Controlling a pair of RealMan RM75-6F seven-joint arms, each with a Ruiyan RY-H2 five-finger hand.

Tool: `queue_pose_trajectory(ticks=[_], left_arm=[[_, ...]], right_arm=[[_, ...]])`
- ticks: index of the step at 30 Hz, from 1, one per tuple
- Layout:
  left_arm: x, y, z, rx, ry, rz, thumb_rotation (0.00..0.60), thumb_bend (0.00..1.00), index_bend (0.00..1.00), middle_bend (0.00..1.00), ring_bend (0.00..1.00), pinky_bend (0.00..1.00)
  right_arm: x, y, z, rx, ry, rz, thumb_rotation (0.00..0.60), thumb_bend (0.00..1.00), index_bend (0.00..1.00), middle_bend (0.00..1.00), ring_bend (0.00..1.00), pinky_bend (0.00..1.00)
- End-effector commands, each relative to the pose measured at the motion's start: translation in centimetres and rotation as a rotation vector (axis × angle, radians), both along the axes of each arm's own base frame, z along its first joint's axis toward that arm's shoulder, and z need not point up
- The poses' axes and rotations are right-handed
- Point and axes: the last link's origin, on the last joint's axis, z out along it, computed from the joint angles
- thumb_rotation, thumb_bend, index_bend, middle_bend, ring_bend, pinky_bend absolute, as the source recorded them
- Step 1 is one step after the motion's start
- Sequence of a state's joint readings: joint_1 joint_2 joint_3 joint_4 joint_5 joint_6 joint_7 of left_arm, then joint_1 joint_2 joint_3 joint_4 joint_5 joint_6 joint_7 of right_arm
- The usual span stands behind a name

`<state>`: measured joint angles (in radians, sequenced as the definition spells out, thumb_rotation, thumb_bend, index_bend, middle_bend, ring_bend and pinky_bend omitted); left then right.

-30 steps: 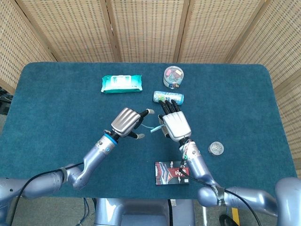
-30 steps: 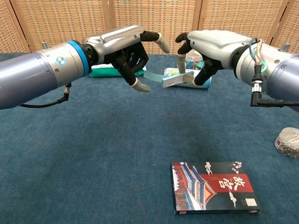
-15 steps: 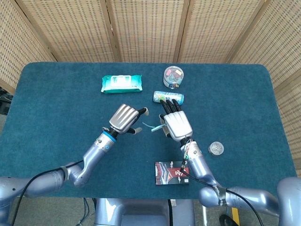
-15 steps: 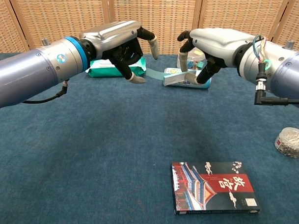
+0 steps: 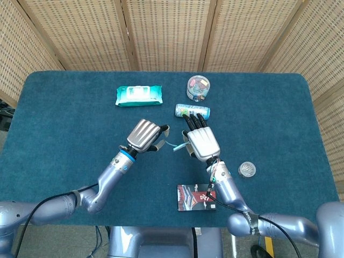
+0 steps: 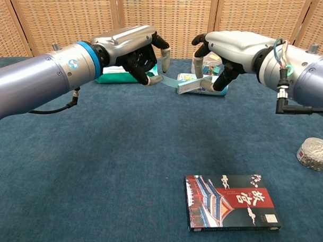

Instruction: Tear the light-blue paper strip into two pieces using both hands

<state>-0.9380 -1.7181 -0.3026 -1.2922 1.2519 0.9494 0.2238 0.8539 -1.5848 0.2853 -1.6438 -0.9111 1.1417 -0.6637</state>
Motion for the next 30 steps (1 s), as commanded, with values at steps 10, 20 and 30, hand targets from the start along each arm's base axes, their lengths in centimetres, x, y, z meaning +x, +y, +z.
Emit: queue_pose_trajectory(ticks=[10, 20, 30], left_arm=[[0.8, -0.2, -0.9, -0.044, -0.038, 0.03, 0.6, 0.39, 0.53, 0.87, 0.76, 0.72], [1.3, -0.4, -1.5, -0.047, -0.038, 0.027, 0.6, 0.49, 0.61, 0.87, 0.76, 0.72], [0.7, -0.1, -1.3, 0.0, -0.005, 0.022, 0.6, 0.56, 0.73, 0.89, 0.78, 0.72]], right_arm=[[0.0, 0.0, 0.3, 0.0, -0.004, -0.002, 0.6, 0.66, 0.61, 0.06, 0.0, 0.0], [-0.1, -0.1, 0.4, 0.003, -0.011, -0.006, 0.6, 0.67, 0.61, 0.06, 0.0, 0.0], [-0.6, -0.3, 0.9, -0.014, -0.008, -0.009, 0.6, 0.67, 0.61, 0.07, 0.0, 0.0]])
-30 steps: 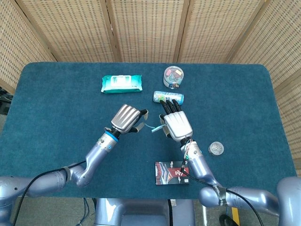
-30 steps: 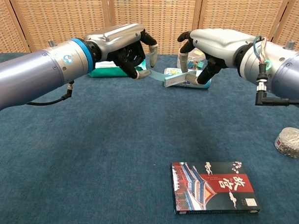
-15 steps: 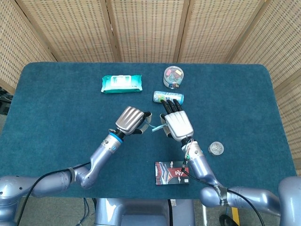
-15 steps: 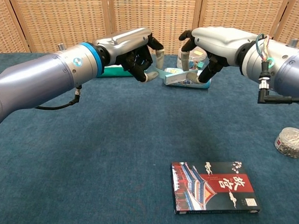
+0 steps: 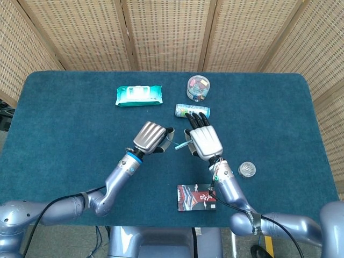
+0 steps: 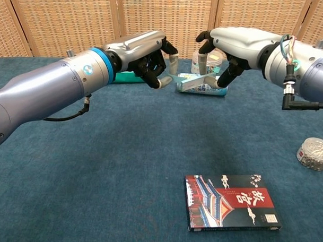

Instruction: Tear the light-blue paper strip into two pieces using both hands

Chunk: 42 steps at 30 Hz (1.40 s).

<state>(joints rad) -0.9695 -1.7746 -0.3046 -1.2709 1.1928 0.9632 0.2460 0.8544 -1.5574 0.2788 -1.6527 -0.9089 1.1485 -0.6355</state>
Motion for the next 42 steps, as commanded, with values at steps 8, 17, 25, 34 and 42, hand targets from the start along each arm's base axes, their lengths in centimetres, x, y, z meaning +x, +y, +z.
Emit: queue_pose_trajectory(ticks=[8, 17, 25, 34, 42], left_arm=[[-6.9, 2.0, 4.0, 0.097, 0.108, 0.055, 0.6, 0.57, 0.75, 0.89, 0.78, 0.72], [-13.6, 3.1, 8.8, 0.176, 0.164, 0.122, 0.6, 0.24, 0.62, 0.67, 0.64, 0.67], [-17.4, 3.1, 12.1, 0.187, 0.265, 0.202, 0.6, 0.0, 0.0, 0.0, 0.0, 0.13], [-19.5, -0.1, 17.9, 0.289, 0.269, 0.249, 0.6, 0.0, 0.0, 0.0, 0.0, 0.0], [-24.2, -8.1, 21.9, 0.411, 0.181, 0.339, 0.6, 0.0, 0.0, 0.0, 0.0, 0.0]], right_arm=[[-2.3, -0.9, 1.1, -0.028, 0.016, -0.037, 0.6, 0.67, 0.61, 0.07, 0.0, 0.0], [-3.5, -1.3, 0.5, -0.026, 0.04, -0.059, 0.6, 0.59, 0.55, 0.06, 0.0, 0.0], [-3.7, -1.5, 0.4, -0.04, 0.001, -0.084, 0.6, 0.0, 0.0, 0.0, 0.0, 0.0], [-5.9, 0.6, 5.3, -0.113, -0.054, -0.066, 0.6, 0.0, 0.0, 0.0, 0.0, 0.0], [-14.2, 5.1, 11.2, -0.264, -0.028, -0.064, 0.6, 0.0, 0.0, 0.0, 0.0, 0.0]])
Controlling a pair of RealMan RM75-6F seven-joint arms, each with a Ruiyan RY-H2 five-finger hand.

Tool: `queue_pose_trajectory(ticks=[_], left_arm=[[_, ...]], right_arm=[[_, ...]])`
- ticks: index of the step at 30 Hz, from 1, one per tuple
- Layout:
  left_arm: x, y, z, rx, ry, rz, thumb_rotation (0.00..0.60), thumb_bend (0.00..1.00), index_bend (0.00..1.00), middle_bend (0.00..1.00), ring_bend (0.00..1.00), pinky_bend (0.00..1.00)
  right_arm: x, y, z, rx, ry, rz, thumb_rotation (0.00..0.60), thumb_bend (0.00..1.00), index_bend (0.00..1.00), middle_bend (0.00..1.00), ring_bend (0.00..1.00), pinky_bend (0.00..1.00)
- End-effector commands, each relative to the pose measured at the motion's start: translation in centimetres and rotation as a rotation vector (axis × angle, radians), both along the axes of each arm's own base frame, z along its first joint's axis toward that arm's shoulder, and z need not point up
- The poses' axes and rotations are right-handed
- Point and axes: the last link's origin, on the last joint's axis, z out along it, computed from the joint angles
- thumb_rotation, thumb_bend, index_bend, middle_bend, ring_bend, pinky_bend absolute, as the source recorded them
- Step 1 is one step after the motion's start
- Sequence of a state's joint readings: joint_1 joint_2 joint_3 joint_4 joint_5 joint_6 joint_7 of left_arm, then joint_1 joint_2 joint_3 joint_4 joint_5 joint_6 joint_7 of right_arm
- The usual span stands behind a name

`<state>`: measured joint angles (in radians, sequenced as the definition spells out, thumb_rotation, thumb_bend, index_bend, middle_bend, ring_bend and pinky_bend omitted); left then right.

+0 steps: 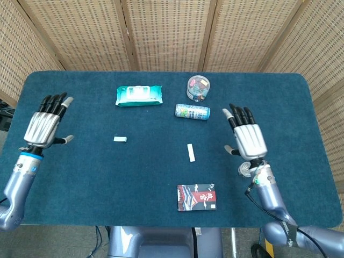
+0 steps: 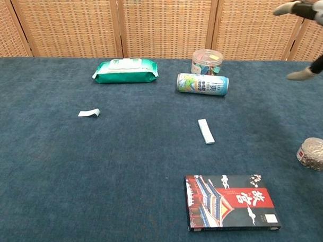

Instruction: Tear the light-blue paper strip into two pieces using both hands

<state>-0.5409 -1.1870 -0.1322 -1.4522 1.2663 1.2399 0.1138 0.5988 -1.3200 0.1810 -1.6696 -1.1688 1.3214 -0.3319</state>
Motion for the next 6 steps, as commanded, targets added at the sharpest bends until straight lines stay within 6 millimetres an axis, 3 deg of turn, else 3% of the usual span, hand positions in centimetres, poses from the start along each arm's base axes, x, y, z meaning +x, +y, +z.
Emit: queue_pose_trajectory(ticks=[1, 6], left_arm=[[-3.1, -5.0, 1.8, 0.067, -0.072, 0.04, 0.6, 0.0, 0.0, 0.0, 0.0, 0.0], [-6.3, -10.3, 2.2, 0.086, -0.219, 0.11, 0.6, 0.0, 0.0, 0.0, 0.0, 0.0]], right_arm=[[-4.8, 3.0, 2.9, -0.077, 0.036, -0.007, 0.6, 0.0, 0.0, 0.0, 0.0, 0.0], [-9.1, 7.5, 4.6, -0.153, 0.079, 0.0, 0.6, 0.0, 0.0, 0.0, 0.0, 0.0]])
